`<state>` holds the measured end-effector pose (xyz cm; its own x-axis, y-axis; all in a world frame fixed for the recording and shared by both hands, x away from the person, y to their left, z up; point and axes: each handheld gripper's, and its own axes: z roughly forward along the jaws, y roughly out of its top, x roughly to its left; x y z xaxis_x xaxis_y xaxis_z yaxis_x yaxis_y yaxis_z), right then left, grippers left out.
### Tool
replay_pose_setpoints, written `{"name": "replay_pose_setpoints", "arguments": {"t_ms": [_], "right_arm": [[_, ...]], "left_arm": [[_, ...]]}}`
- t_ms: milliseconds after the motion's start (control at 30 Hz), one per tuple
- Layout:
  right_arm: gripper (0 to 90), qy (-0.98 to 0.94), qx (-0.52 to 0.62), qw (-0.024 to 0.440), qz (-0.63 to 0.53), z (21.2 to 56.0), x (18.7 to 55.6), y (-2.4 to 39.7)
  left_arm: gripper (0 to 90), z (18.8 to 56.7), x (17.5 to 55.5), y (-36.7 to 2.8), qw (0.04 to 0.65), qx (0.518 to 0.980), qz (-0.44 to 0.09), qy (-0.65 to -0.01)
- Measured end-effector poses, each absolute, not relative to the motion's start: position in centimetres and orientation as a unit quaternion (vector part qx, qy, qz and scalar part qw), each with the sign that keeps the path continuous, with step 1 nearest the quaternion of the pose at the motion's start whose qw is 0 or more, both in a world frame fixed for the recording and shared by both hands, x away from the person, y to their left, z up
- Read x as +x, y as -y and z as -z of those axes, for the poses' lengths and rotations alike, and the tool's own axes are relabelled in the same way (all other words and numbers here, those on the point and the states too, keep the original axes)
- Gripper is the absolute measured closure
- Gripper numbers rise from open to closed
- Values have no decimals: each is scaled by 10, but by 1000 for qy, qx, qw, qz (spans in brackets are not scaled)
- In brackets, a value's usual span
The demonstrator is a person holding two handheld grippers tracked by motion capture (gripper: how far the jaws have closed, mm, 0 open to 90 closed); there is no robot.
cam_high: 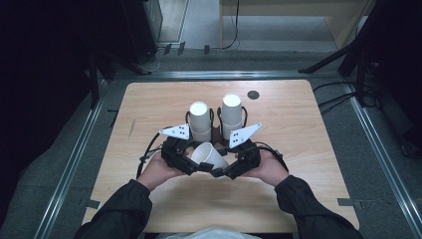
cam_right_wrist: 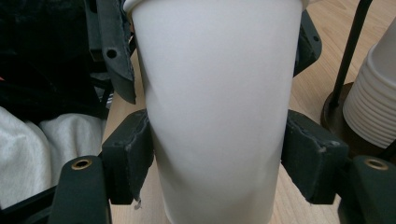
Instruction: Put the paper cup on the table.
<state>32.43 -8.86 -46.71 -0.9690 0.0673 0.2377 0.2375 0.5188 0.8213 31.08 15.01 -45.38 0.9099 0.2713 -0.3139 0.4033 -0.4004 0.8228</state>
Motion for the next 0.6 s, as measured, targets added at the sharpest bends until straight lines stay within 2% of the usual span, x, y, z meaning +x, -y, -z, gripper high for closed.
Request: {"name": "replay_pose_setpoints", "arguments": {"t_ms": [300, 600], "right_arm": [[303, 866, -88, 89, 484, 467, 324, 89], [309, 873, -87, 93, 471, 468, 323, 86]], "left_arm": [[165, 453, 311, -152, 520, 827, 69, -202], [196, 452, 309, -150, 504, 839, 63, -197]]}}
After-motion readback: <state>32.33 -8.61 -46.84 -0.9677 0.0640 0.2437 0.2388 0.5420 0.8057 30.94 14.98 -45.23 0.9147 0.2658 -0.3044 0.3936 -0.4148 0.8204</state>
